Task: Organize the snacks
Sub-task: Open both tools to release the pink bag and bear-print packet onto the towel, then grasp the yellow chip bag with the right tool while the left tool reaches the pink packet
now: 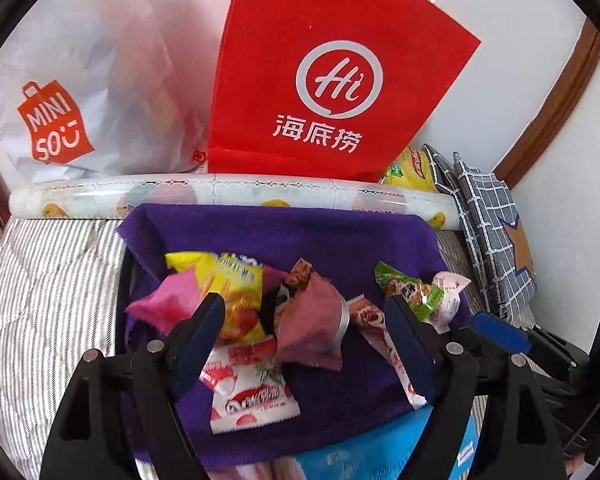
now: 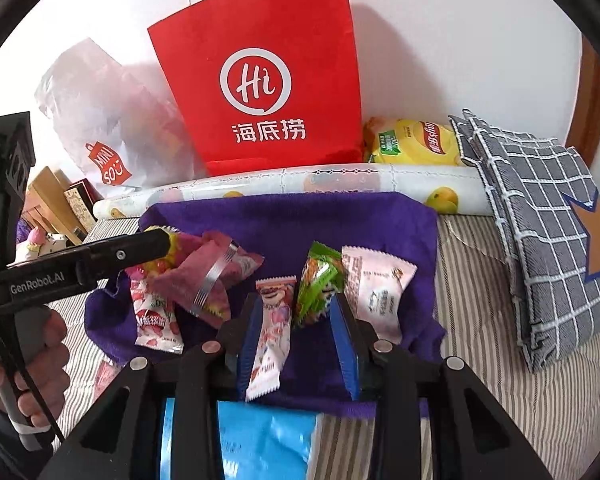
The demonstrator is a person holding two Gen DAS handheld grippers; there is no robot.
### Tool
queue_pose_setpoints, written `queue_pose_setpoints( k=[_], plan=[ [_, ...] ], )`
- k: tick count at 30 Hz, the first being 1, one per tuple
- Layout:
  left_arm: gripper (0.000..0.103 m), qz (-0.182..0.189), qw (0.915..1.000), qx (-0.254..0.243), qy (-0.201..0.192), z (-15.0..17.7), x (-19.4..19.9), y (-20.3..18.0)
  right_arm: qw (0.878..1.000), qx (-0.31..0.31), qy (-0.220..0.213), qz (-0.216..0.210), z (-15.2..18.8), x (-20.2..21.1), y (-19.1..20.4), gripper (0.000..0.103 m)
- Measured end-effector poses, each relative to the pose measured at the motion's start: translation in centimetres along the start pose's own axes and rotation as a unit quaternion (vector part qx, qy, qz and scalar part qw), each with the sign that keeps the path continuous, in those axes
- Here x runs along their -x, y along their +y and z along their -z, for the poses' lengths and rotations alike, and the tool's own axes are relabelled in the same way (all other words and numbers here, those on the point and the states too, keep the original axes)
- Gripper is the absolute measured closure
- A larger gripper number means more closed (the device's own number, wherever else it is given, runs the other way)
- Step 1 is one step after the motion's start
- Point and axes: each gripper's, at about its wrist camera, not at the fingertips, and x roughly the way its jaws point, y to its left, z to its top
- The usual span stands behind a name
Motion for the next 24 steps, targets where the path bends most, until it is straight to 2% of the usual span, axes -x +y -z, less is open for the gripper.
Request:
queue_pose_setpoints(
  k=[3, 7, 11, 14, 17, 21, 24],
  plan=[
    [0.022, -0.009, 0.9999, -0.005, -0.005, 1.0, 1.3, -0.1, 1.0, -0.001, -0.004, 0.011, 0.7, 1.0, 0.2, 0.058],
    [0.022, -0.019, 0.9996, -0.006, -0.019, 2.8, 3.2, 0.2, 1.0, 0.003, -0.01, 0.028, 1.8, 2.9, 0.7, 0.051],
    [0.022, -0.024, 0.9996, 0.005, -0.016, 4.8, 4.7, 0.9, 0.998, 0.007, -0.02, 0.051, 2.9, 4.8, 1.4, 0.041],
    [0.022, -0.019, 0.9997, 0.012, -0.013, 6.1, 5.9, 1.4, 0.998, 0.004, -0.027, 0.058, 3.8, 6.1, 1.8, 0.039],
    [0.022, -0.019, 0.9995, 0.019, -0.015, 7.5, 7.3, 1.8, 0.997, -0.002, -0.036, 0.063, 4.8, 7.2, 2.1, 0.033],
    [0.022, -0.027, 0.999, 0.031, -0.02, 9.1, 8.9, 2.5, 0.997, -0.018, -0.056, 0.058, 6.2, 8.7, 2.5, 0.032],
    [0.022, -0.03, 0.9984, 0.042, -0.023, 10.3, 9.9, 3.0, 0.997, -0.016, -0.045, 0.058, 7.6, 9.3, 3.1, 0.032]
  ],
)
